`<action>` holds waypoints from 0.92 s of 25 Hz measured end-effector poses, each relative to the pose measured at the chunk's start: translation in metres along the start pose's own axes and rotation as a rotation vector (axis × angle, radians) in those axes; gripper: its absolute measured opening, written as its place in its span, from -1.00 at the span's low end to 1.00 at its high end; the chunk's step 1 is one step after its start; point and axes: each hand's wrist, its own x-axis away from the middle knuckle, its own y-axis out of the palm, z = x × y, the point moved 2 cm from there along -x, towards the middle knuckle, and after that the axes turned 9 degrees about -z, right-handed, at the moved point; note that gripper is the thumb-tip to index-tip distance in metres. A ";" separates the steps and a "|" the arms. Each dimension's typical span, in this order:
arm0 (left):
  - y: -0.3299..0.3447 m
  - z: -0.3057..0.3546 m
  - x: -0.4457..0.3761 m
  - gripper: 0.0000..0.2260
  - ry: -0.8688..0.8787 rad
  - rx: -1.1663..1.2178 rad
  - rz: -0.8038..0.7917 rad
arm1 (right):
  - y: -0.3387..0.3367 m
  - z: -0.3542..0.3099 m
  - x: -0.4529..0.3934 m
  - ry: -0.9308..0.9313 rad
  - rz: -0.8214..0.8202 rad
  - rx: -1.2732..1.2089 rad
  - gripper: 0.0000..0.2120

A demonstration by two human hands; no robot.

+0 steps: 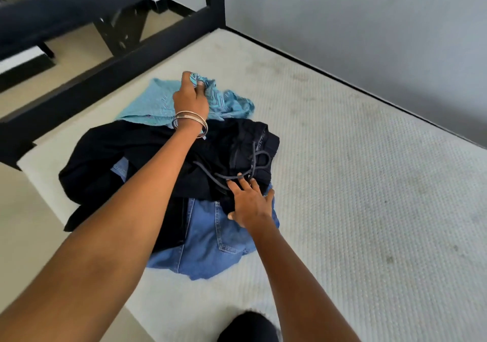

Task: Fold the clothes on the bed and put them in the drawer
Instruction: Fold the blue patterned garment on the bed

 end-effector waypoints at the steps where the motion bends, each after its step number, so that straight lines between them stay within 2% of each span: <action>1: -0.019 0.014 0.004 -0.75 0.040 0.076 0.041 | -0.009 -0.001 0.006 -0.005 -0.050 -0.012 -0.23; 3: -0.046 0.048 0.016 -0.82 0.194 0.225 0.030 | -0.022 0.004 0.017 -0.031 -0.112 -0.130 -0.32; 4: -0.061 0.074 0.024 -0.87 0.285 0.288 -0.014 | -0.030 0.008 0.028 -0.062 -0.069 -0.273 -0.36; 5: -0.072 0.099 0.033 -0.90 0.363 0.348 -0.061 | -0.038 0.013 0.041 -0.095 0.031 -0.461 -0.37; 7: -0.090 0.156 0.054 -0.92 0.435 0.500 -0.168 | -0.061 0.025 0.077 -0.148 0.386 -0.852 -0.21; 9: -0.104 0.217 0.086 -0.84 0.411 0.713 -0.308 | -0.090 0.037 0.117 -0.187 0.707 -0.988 0.06; 10: -0.107 0.244 0.103 -0.80 0.365 0.813 -0.377 | -0.104 0.039 0.137 -0.228 0.800 -0.949 0.11; 11: -0.111 0.270 0.122 -0.78 0.339 0.887 -0.441 | -0.119 0.040 0.157 -0.296 0.854 -0.905 0.05; 13: -0.114 0.310 0.160 -0.78 0.346 0.881 -0.514 | -0.144 0.049 0.201 -0.409 0.944 -0.871 -0.30; 15: -0.117 0.340 0.195 -0.77 0.326 0.840 -0.529 | -0.161 0.066 0.258 -0.490 1.040 -1.088 -0.62; 16: -0.120 0.352 0.212 -0.76 0.304 0.884 -0.543 | -0.166 0.077 0.291 -0.522 1.101 -1.212 -0.71; 18: -0.126 0.373 0.238 -0.75 0.247 0.974 -0.577 | -0.170 0.106 0.357 -0.531 1.206 -1.379 -0.81; 20: -0.126 0.384 0.253 -0.72 0.219 0.900 -0.541 | -0.174 0.139 0.414 -0.458 1.261 -1.454 -0.80; 22: -0.120 0.394 0.276 -0.74 0.215 0.816 -0.557 | -0.171 0.174 0.476 -0.265 1.352 -1.402 -0.77; 23: -0.118 0.398 0.293 -0.79 0.195 0.837 -0.618 | -0.165 0.188 0.506 -0.068 1.370 -1.312 -0.72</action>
